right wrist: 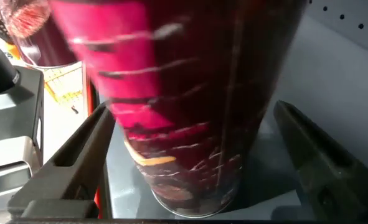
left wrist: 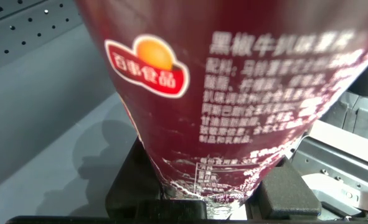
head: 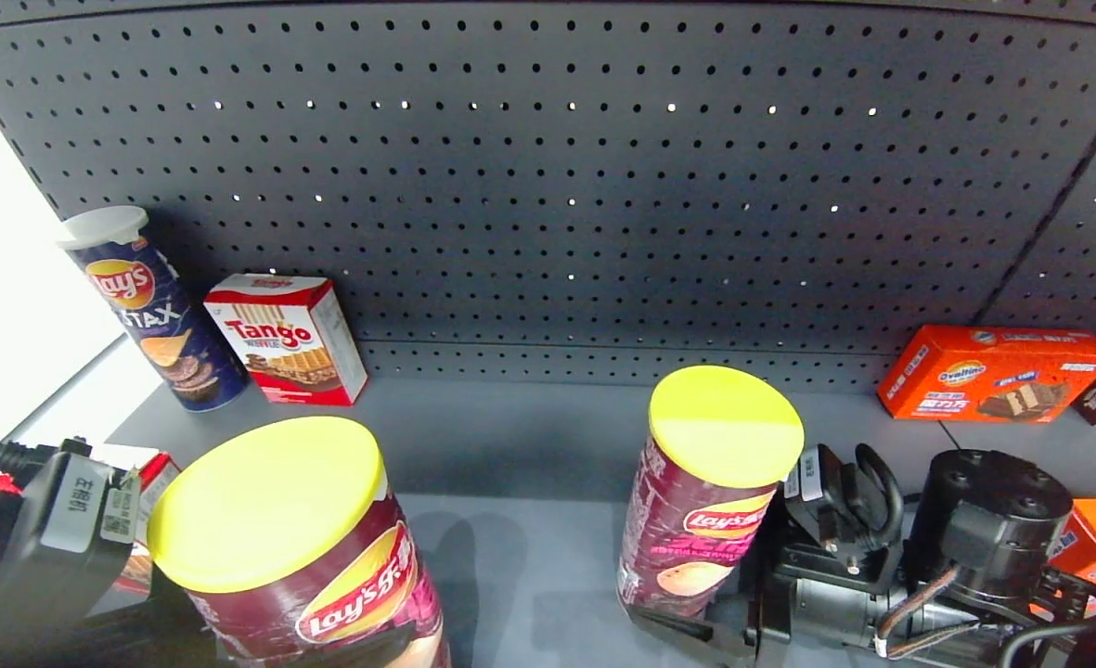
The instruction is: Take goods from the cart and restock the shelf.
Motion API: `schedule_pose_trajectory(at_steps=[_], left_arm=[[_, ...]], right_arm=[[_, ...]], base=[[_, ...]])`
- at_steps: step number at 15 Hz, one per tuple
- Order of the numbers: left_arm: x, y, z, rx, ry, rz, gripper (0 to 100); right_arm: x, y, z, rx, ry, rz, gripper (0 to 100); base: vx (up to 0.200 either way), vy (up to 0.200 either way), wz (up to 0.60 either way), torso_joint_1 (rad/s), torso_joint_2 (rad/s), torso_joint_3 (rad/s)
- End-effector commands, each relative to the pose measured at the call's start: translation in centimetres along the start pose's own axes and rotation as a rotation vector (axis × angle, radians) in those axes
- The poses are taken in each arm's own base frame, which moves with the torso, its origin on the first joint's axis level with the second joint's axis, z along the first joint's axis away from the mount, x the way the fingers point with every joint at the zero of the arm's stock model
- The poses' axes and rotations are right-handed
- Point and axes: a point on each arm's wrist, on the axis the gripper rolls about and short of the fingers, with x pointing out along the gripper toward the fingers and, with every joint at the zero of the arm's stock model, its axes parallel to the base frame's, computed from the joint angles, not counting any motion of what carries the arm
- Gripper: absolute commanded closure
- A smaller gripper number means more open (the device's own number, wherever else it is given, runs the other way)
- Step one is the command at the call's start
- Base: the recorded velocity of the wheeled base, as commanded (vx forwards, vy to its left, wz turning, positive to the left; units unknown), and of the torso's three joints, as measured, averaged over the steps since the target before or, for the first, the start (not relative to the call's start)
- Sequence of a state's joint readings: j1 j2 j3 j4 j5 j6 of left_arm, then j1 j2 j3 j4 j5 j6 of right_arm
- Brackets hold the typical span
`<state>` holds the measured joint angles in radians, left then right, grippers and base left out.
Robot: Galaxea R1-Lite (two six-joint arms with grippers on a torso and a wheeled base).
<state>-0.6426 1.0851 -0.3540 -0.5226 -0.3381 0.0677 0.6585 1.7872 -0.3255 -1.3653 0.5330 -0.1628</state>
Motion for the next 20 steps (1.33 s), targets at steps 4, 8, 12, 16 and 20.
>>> schedule_pose_trajectory(at_steps=[4, 8, 12, 16, 20], left_arm=[[0.0, 0.0, 0.0, 0.002, 0.000, -0.003, 100], [0.0, 0.0, 0.2, 0.005, -0.009, -0.002, 100], [0.0, 0.0, 0.3, 0.005, -0.010, -0.002, 100], [0.0, 0.0, 0.5, 0.011, -0.019, -0.001, 100], [-0.3, -0.1, 1.0, 0.026, -0.059, 0.002, 100]], right_arm=[[-4.3, 1.5, 2.3, -0.044, -0.072, -0.038, 0], [-9.6, 2.7, 4.8, -0.122, -0.188, -0.148, 0], [-15.0, 3.7, 6.2, -0.164, -0.214, -0.425, 0], [-19.0, 6.5, 6.1, -0.076, -0.222, -0.754, 0], [-22.6, 11.4, 3.3, -0.030, -0.174, -0.932, 0]], base=[[0.000, 0.000, 0.00, 0.000, 0.00, 0.000], [0.000, 0.000, 0.00, 0.000, 0.00, 0.000], [0.000, 0.000, 0.00, 0.000, 0.00, 0.000], [0.000, 0.000, 0.00, 0.000, 0.00, 0.000], [0.000, 0.000, 0.00, 0.000, 0.00, 0.000]])
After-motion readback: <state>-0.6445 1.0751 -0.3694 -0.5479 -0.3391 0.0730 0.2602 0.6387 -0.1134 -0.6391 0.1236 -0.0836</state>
